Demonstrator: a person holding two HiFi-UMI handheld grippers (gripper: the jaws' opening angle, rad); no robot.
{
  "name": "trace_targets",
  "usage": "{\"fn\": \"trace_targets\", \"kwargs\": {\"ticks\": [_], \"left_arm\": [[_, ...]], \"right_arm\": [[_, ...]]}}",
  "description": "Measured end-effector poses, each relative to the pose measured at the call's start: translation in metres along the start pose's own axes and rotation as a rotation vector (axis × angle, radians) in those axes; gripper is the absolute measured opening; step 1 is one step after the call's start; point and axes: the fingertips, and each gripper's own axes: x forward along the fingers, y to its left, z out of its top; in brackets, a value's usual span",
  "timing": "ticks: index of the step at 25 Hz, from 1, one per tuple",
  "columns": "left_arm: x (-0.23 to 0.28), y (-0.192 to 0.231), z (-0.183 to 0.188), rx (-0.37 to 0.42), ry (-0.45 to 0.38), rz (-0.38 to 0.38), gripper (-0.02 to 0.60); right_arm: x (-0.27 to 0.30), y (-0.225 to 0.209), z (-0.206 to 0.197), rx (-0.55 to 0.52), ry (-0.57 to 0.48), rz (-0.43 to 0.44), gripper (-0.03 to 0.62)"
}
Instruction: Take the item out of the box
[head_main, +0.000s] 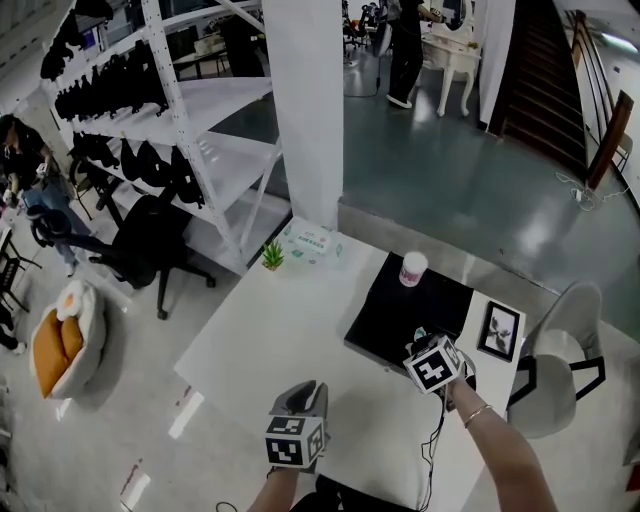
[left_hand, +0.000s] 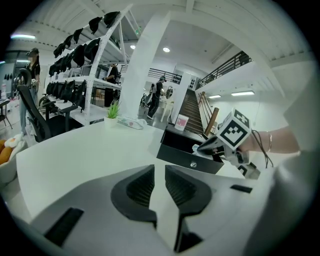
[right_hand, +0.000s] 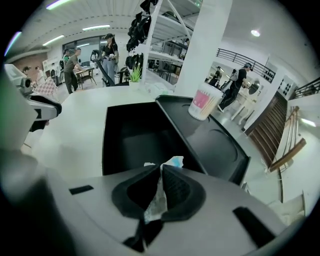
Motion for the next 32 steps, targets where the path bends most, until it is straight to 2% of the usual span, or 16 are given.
{"fn": "trace_targets", "kwargs": {"ticks": [5, 13, 32], "left_arm": [[-0.003, -0.001, 0.002, 0.005, -0.002, -0.001, 0.063], [-0.004, -0.003, 0.004, 0.018, -0.007, -0.011, 0.063], [-0.011, -0.019, 0.009, 0.079, -0.015, -0.072, 0.063]], "right_arm": [[-0.006, 0.001, 0.002, 0.035, -0.032, 0.005, 0.009], [-0.019, 0.006, 0.006, 0.167, -0.145, 0.039, 0.006], [-0.097, 0.007, 0.031, 0.384, -0.499, -0.070, 0.003]]}}
